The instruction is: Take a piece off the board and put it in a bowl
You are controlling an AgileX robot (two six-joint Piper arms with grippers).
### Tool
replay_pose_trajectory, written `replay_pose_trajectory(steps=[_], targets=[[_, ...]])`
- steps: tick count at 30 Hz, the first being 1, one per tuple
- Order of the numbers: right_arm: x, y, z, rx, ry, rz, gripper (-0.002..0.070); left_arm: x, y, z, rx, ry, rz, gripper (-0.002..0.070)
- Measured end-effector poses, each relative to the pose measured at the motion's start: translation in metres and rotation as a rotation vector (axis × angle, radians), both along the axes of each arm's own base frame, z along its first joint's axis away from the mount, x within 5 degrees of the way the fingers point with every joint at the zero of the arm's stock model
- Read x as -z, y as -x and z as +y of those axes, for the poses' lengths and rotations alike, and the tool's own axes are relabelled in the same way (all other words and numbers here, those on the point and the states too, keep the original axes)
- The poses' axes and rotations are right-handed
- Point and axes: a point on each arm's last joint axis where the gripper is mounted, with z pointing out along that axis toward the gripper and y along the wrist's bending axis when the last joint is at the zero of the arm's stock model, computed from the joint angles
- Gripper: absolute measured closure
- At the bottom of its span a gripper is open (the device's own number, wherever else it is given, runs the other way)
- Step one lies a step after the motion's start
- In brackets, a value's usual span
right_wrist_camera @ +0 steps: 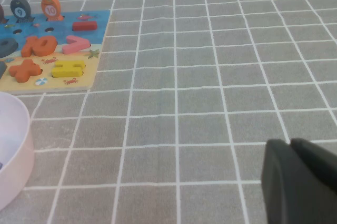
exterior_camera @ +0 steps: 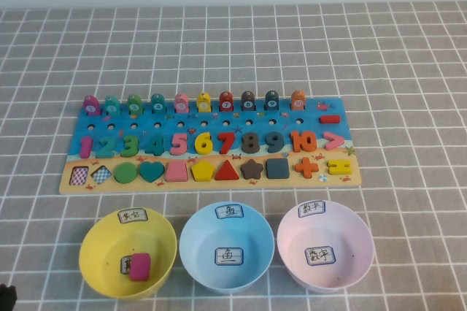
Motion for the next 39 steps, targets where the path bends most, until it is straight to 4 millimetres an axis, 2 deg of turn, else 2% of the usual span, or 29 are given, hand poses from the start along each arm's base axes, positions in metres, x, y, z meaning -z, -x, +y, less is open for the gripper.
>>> replay_pose_trajectory(steps=[23,27,34,39], targets=[[0.0,0.0,0.0,0.0,0.0,0.0,0.0694,0.0,0.0,-0.001,0.002,0.017,-0.001,0.0679],[0.0,0.0,0.0,0.0,0.0,0.0,0.0694,-0.004,0.0,-0.004,0.006,0.126,-0.021,0.0679],[0.0,0.0,0.0,0.0,0.0,0.0,0.0694,-0.016,-0.001,-0.008,-0.006,0.467,-0.071,0.0679],[0.0,0.0,0.0,0.0,0.0,0.0,0.0694,-0.021,-0.002,-0.008,-0.023,0.592,-0.097,0.0679]])
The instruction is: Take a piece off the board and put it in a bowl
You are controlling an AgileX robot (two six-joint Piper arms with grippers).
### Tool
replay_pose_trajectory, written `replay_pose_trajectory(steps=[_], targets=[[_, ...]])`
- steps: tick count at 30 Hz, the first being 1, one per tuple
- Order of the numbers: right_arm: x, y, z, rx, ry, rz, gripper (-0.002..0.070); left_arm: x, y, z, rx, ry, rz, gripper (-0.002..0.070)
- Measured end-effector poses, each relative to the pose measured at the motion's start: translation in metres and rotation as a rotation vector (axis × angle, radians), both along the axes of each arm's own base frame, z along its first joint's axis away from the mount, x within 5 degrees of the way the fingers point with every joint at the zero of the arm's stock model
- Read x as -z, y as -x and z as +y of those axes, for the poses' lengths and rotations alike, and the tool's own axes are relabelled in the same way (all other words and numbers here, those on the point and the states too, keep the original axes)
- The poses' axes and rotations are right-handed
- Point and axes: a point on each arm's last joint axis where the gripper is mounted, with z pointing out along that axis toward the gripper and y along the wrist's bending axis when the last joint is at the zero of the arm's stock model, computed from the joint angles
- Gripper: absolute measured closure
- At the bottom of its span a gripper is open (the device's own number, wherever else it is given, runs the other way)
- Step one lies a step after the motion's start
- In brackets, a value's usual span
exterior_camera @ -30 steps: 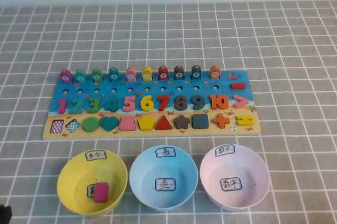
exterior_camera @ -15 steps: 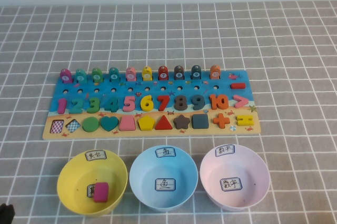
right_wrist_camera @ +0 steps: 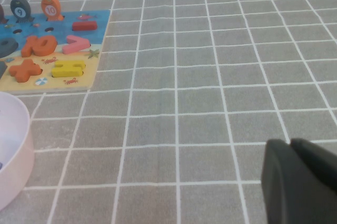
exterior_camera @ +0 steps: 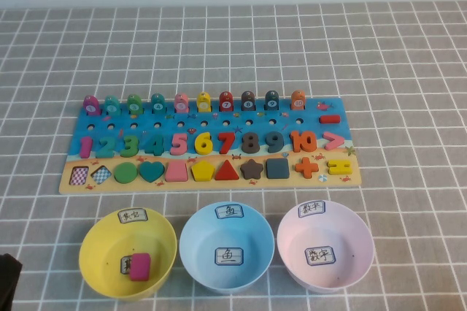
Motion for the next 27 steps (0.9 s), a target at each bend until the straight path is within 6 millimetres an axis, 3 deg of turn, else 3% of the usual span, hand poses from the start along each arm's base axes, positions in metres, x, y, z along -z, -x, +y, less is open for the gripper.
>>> replay_pose_trajectory(steps=[15,21,27], targets=[[0.0,0.0,0.0,0.0,0.0,0.0,0.0694,-0.008,-0.001,0.001,-0.016,0.076,-0.013,0.0679],[0.0,0.0,0.0,0.0,0.0,0.0,0.0694,-0.053,-0.018,-0.003,-0.004,0.072,0.059,0.0679],[0.0,0.0,0.0,0.0,0.0,0.0,0.0694,-0.097,-0.062,-0.018,0.087,-0.049,0.236,0.0679]])
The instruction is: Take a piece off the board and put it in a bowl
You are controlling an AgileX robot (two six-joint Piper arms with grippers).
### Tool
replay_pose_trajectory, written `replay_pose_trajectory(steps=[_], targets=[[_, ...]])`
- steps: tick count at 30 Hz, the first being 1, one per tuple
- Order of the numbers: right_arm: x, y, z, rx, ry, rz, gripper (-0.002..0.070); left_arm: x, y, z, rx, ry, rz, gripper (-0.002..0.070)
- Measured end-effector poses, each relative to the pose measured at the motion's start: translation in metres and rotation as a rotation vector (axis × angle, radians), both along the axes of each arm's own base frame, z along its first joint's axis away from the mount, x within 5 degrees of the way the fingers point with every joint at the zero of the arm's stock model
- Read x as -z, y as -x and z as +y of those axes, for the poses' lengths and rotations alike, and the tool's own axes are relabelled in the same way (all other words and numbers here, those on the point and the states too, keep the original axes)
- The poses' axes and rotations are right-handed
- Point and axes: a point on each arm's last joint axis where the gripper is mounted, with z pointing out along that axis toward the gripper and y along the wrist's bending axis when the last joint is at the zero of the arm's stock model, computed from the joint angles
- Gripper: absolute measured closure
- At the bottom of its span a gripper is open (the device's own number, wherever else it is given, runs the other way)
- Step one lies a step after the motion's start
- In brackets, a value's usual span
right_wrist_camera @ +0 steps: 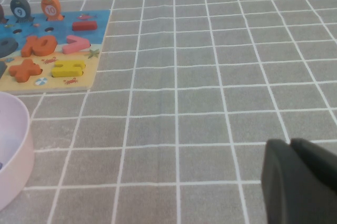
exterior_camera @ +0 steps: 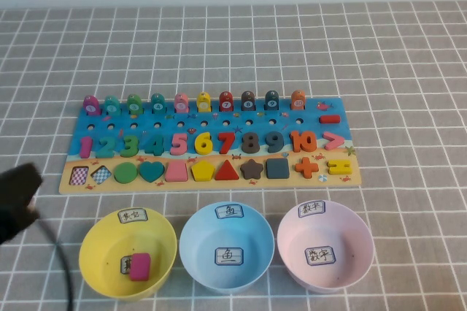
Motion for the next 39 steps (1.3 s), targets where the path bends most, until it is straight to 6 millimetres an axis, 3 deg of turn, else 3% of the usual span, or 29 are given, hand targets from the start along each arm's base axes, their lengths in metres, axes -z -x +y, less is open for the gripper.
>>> replay_pose_trajectory(steps=[6,13,23,29,39], targets=[[0.0,0.0,0.0,0.0,0.0,0.0,0.0694,-0.027,-0.055,-0.016,0.144,-0.183,0.204,0.0679],[0.0,0.0,0.0,0.0,0.0,0.0,0.0694,-0.034,-0.12,-0.022,0.219,-0.381,0.455,0.0679],[0.0,0.0,0.0,0.0,0.0,0.0,0.0694,-0.001,-0.201,-0.027,0.231,-0.499,0.744,0.0679],[0.0,0.0,0.0,0.0,0.0,0.0,0.0694,0.017,-0.239,-0.025,0.227,-0.535,0.845,0.0679],[0.0,0.0,0.0,0.0,0.0,0.0,0.0694,0.039,-0.276,-0.025,0.226,-0.58,0.943,0.0673]])
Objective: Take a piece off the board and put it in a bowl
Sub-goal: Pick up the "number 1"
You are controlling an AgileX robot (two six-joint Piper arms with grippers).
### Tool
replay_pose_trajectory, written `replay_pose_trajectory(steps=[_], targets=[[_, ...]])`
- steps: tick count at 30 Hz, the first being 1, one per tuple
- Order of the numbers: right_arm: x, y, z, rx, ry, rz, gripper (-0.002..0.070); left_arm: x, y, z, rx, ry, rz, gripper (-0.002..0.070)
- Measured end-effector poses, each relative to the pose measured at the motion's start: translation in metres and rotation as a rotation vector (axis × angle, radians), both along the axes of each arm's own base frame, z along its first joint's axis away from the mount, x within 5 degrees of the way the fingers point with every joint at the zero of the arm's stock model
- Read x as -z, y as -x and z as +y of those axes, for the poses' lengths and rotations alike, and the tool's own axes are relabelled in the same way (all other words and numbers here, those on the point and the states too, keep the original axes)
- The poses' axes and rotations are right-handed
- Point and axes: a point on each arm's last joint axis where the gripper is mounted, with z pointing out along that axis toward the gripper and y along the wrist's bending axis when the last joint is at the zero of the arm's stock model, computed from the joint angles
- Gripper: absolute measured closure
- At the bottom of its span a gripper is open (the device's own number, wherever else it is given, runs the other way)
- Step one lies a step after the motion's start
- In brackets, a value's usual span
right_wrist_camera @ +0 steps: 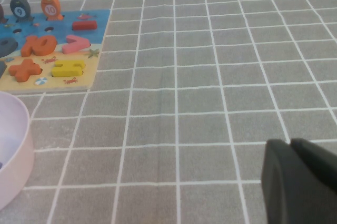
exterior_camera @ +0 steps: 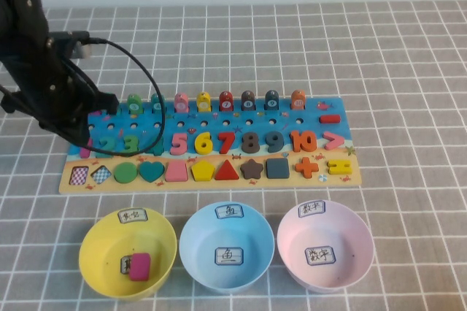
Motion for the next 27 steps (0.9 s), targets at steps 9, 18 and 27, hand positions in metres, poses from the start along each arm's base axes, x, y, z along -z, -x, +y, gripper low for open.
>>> replay_pose_trajectory(steps=[9,18,27], targets=[[0.0,0.0,0.0,0.0,0.0,0.0,0.0694,0.009,-0.009,0.001,0.067,-0.04,0.022,0.0459],[0.0,0.0,0.0,0.0,0.0,0.0,0.0694,0.021,-0.017,0.006,0.007,-0.094,0.003,0.0413],[0.0,0.0,0.0,0.0,0.0,0.0,0.0694,0.036,-0.024,0.005,0.008,-0.093,0.006,0.0412]])
